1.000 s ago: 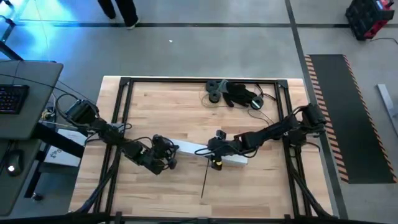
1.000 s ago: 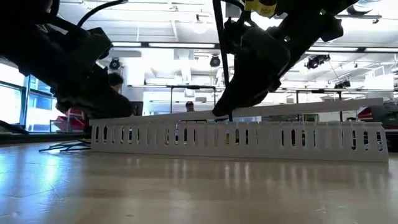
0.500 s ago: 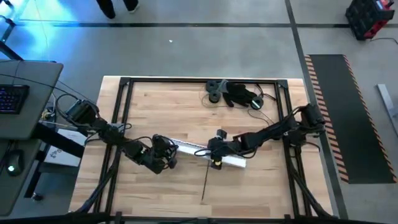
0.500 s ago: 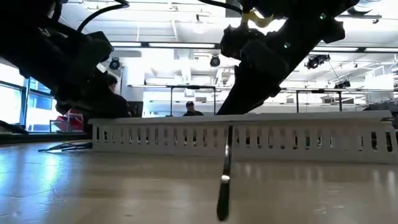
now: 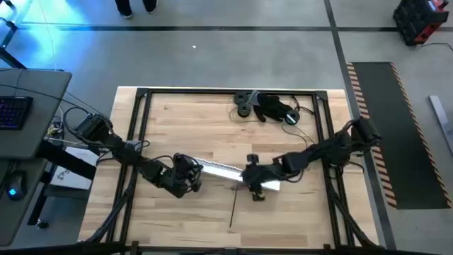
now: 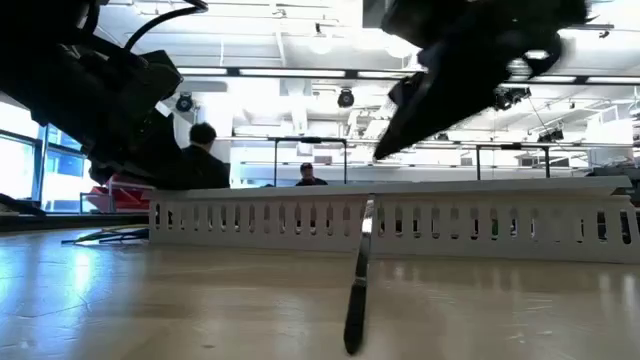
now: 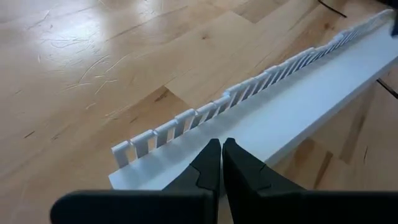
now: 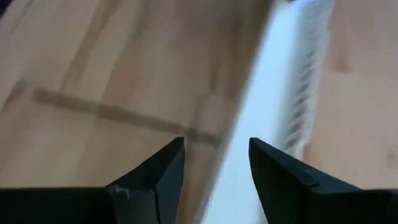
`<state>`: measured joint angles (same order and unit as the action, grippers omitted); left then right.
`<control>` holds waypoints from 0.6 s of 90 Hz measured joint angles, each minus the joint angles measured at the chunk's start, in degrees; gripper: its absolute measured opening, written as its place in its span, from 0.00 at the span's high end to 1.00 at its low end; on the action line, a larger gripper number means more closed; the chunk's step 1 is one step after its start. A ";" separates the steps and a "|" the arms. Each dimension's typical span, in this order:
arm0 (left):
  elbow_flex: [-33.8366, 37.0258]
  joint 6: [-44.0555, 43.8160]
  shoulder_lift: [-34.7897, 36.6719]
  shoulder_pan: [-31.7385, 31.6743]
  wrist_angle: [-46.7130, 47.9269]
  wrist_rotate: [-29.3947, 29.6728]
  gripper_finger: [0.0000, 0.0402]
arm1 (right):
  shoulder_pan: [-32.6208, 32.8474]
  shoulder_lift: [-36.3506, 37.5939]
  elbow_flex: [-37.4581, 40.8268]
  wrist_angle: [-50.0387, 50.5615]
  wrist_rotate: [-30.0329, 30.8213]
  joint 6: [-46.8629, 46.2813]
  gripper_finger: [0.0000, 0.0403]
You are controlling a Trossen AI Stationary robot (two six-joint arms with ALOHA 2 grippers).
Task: Ziptie cables
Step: Close the white cable duct
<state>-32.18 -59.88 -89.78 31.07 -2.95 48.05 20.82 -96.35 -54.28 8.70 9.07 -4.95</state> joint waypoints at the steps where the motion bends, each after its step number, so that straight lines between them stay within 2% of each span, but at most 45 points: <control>1: 0.00 0.00 0.00 0.00 -0.03 -0.01 1.00 | 0.31 -0.20 0.00 0.25 0.28 0.00 0.60; 17: 0.00 -1.23 -0.02 0.26 -0.91 -0.64 1.00 | 3.53 -2.02 0.04 5.32 12.21 -3.77 0.60; 23: 0.00 -1.40 -0.02 0.73 -1.91 -1.55 1.00 | 4.01 -2.02 0.02 6.27 14.59 -5.15 0.60; 36: 0.00 -1.42 -0.11 2.52 -4.99 -2.13 1.00 | 3.65 -2.02 0.02 8.16 13.39 -7.21 0.67; 54: -1.75 -0.09 0.18 4.86 -5.79 1.53 1.00 | 3.59 -2.02 -0.03 9.44 13.68 -6.89 0.90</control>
<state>-33.93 -59.97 -89.59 35.93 -8.74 49.58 24.41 -98.37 -54.31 18.14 22.75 -11.84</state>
